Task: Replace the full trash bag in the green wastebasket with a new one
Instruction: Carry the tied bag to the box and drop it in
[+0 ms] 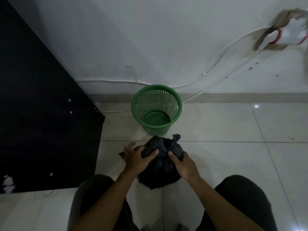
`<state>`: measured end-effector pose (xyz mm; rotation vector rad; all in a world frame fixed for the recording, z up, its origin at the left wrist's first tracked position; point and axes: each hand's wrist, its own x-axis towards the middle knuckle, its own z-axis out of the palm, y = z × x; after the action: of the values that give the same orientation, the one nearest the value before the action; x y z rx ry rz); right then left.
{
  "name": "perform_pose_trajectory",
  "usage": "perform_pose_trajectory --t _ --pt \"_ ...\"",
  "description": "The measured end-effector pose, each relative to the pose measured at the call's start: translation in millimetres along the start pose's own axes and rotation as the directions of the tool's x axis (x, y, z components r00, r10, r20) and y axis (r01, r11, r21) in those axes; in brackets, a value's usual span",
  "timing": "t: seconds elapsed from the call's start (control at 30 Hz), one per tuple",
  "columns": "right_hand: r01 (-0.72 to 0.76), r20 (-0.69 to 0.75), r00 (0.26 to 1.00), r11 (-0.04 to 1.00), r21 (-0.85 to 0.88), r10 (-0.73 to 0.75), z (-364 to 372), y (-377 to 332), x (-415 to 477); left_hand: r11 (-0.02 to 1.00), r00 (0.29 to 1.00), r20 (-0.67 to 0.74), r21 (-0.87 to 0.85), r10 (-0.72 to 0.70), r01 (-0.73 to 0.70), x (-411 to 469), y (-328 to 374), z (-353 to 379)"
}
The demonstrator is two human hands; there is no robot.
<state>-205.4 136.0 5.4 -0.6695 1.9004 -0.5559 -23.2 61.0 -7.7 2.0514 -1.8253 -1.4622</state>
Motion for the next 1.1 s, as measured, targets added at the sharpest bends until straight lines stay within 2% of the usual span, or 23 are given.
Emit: perform_pose_trajectory --t 0.1,0.17,0.23,0.37,0.5,0.63,0.77,0.87,1.1 --pt "0.055 -0.039 0.998 0.996 0.071 -0.052 -15 -42 -55 0.955 0.998 -0.058 -0.297 -0.009 -0.008 -63 26 -35" --pt "0.097 -0.087 0.991 0.995 -0.001 -0.097 -28 -84 -100 0.894 0.996 -0.075 -0.448 -0.057 0.017 -114 57 -70" --pt "0.148 -0.155 0.975 0.985 -0.086 -0.160 -44 -130 -148 0.849 0.988 -0.132 -0.529 -0.076 -0.006 -160 92 -109" --pt "0.231 -0.247 0.934 0.964 -0.135 -0.259 -82 -235 -255 0.884 0.976 -0.215 -0.450 0.030 -0.127 -262 173 -195" --pt "0.312 -0.194 0.919 0.934 -0.175 -0.344 -124 -317 -341 0.915 0.958 -0.282 -0.370 0.055 -0.162 -352 234 -258" --pt "0.460 -0.118 0.868 0.870 -0.180 -0.483 -163 -380 -422 0.920 0.922 -0.375 -0.322 0.091 -0.222 -441 280 -314" --pt "0.603 -0.017 0.784 0.767 -0.221 -0.621 -162 -415 -476 0.900 0.861 -0.498 -0.325 0.099 -0.291 -496 281 -355" --pt "0.666 0.049 0.737 0.711 -0.224 -0.675 -139 -442 -506 0.883 0.797 -0.603 -0.350 0.044 -0.314 -527 270 -384" --pt "0.824 0.212 0.567 0.544 -0.159 -0.796 -60 -490 -592 0.842 0.608 -0.792 -0.361 -0.051 -0.400 -598 198 -449"
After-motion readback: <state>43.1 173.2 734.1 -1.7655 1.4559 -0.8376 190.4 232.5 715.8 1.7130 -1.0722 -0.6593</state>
